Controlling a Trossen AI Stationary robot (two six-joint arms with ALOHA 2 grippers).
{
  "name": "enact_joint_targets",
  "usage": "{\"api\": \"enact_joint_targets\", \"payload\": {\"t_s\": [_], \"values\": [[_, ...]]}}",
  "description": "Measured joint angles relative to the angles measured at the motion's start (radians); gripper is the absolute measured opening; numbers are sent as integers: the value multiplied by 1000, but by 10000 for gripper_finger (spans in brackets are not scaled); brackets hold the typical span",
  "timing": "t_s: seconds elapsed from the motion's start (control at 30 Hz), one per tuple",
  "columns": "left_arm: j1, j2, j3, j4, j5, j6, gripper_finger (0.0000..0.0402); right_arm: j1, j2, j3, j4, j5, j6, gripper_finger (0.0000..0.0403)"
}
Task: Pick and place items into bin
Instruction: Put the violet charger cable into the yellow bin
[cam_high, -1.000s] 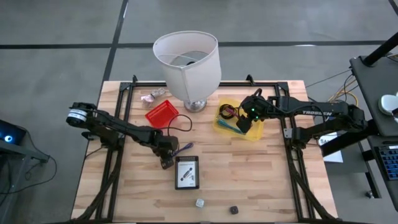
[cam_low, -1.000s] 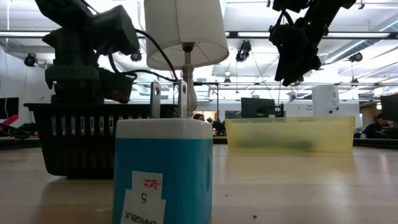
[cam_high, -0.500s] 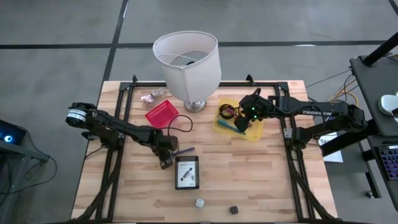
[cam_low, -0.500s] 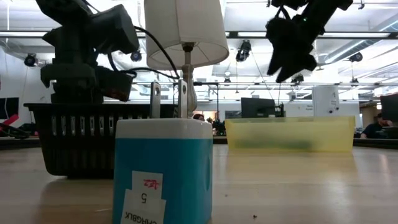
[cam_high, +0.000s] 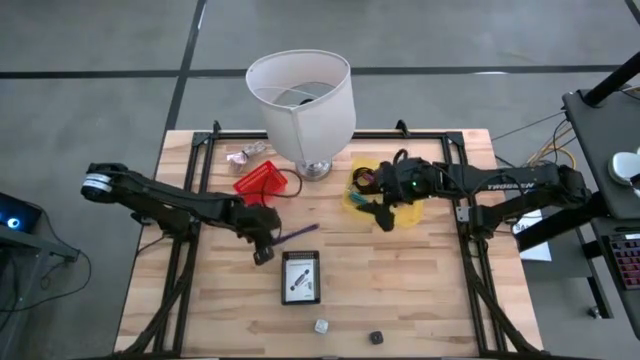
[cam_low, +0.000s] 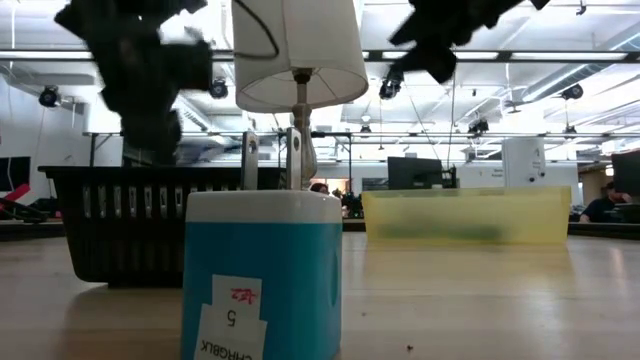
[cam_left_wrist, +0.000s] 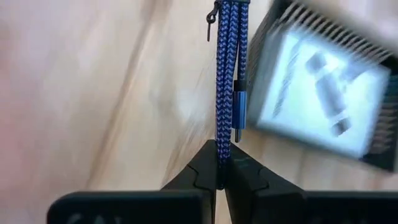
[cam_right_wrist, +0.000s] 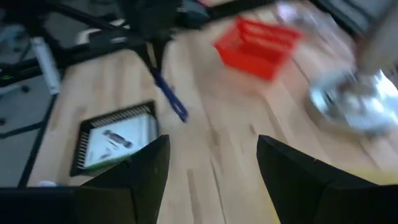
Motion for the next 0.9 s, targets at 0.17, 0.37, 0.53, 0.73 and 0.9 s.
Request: {"api": "enact_joint_targets", "payload": {"t_s": [0.17,0.37,0.53,0.73,0.9], "values": [[0,-77,15,110,-6,10,0,67,50,-1,137,1,-143,231],[0,-117,16,222,-14,34,0,106,171,9,276,5,-220,246],[0,-118,25,229,-14,36,0,105,276,62,288,8,-143,251],[0,-114,26,235,-14,36,0,105,368,158,294,-4,-77,239],[-1,-116,26,232,-14,36,0,105,421,224,284,-7,-100,224]]}}
